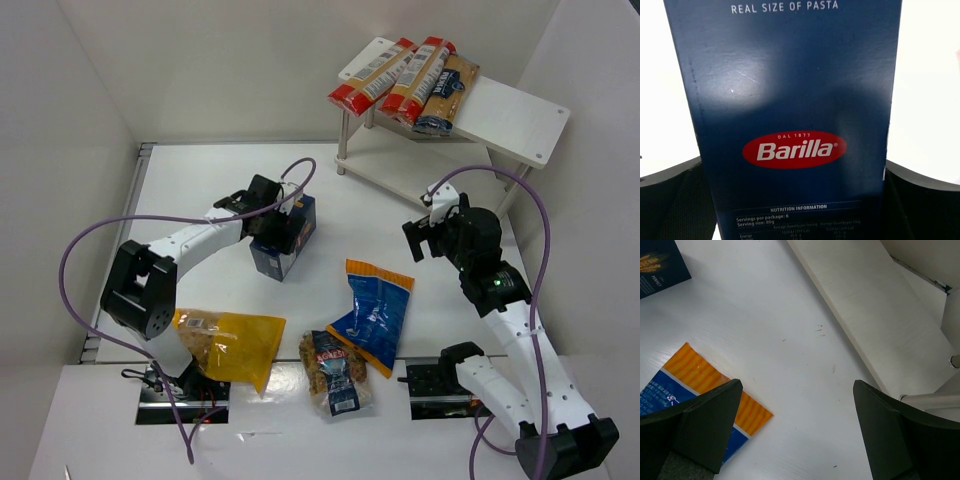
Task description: Place and organize the pasta boxes and bags onto the shelf
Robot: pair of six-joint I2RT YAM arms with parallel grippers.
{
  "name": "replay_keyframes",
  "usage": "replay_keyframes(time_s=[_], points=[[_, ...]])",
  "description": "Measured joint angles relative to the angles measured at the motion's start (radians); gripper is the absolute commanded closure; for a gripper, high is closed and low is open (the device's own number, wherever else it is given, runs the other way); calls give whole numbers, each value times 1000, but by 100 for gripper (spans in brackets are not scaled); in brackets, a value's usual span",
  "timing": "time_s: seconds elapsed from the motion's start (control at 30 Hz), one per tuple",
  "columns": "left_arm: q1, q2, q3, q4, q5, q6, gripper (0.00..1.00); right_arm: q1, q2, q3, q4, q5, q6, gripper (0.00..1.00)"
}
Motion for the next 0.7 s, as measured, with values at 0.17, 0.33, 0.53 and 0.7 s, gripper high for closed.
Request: replay_keyframes(time_s=[0.17,0.33,0.53,0.7], points=[[-1,0,11,1,-6,3,22,-2,0,0,0,-2,0,0],[0,0,16,-2,-11,12,63,-2,-3,-1,0,-2,0,0],[0,-10,16,-15,-10,29,81,-3,-14,-1,0,-2,0,0],[1,-48,18,-80,5,55,87,-25,-28,-7,3,4,-1,0]])
